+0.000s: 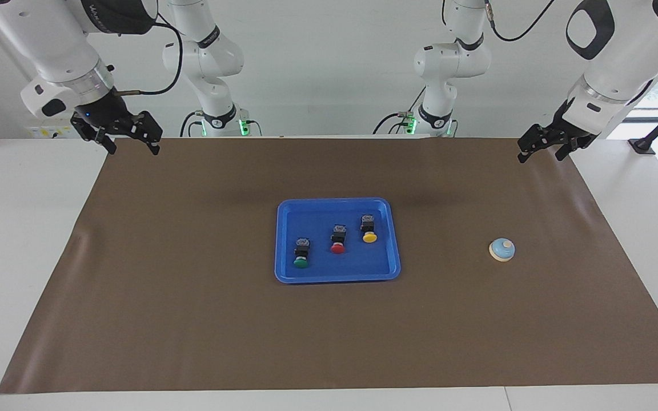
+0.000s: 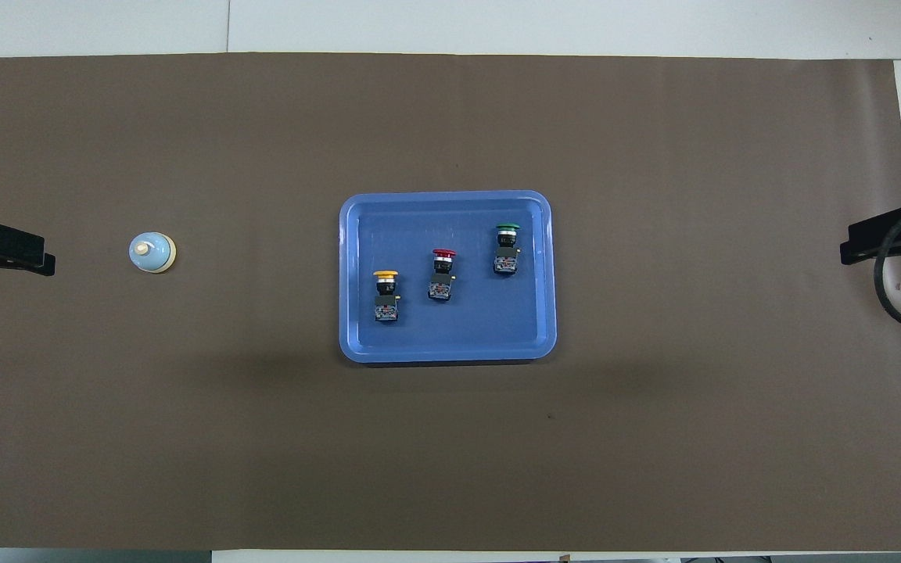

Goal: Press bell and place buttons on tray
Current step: 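Move the left gripper down onto the bell and press it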

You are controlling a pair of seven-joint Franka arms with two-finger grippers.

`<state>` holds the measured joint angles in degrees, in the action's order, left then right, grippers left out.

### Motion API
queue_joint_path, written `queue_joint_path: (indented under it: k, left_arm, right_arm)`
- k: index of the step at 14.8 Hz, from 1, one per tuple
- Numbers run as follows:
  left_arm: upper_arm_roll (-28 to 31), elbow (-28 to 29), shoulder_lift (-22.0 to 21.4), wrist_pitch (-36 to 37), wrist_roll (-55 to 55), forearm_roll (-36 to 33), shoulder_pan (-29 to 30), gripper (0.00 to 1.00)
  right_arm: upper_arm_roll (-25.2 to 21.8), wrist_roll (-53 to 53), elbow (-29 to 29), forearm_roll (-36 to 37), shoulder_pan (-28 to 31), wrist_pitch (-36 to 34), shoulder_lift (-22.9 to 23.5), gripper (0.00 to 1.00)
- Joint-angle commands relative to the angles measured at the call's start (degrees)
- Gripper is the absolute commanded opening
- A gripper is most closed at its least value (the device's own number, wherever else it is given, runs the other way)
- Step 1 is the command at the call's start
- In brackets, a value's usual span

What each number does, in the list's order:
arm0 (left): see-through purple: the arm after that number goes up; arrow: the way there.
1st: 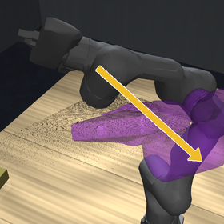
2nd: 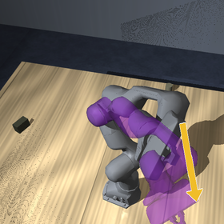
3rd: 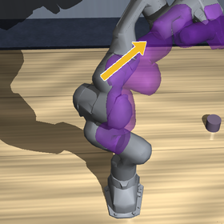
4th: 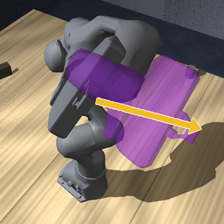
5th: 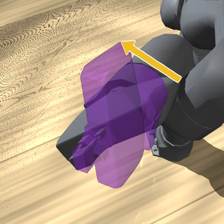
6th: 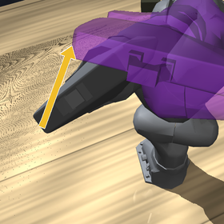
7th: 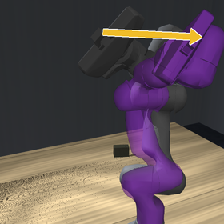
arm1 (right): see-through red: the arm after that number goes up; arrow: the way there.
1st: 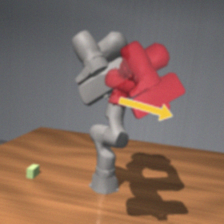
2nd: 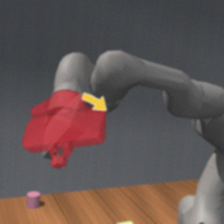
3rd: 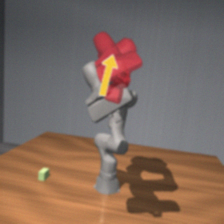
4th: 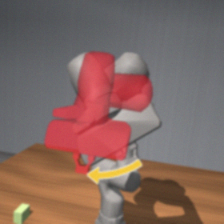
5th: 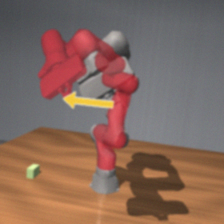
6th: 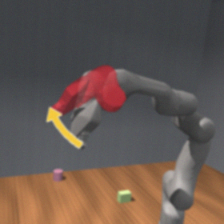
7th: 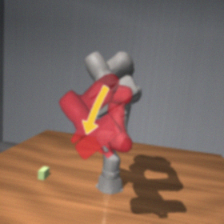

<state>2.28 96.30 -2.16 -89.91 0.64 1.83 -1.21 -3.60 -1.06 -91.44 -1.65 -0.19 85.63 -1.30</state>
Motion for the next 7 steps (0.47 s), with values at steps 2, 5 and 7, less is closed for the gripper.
queue_joint_path:
  k: [2,5,7]
  left_arm:
    - [0.18,1.52,-1.53,0.00,-0.38,0.37,-0.20,1.00]
    - [0.26,1.52,-1.53,0.00,-0.47,0.37,-0.20,1.00]
    - [0.26,1.52,-1.53,0.17,-0.47,0.37,-0.20,1.00]
  right_arm:
    - [0.26,1.15,0.30,-0.81,0.72,0.42,0.15,1.00]
    - [0.35,1.15,0.04,-0.55,0.37,0.68,0.07,1.00]
    - [0.35,1.15,0.04,-0.46,0.37,0.68,0.07,1.00]
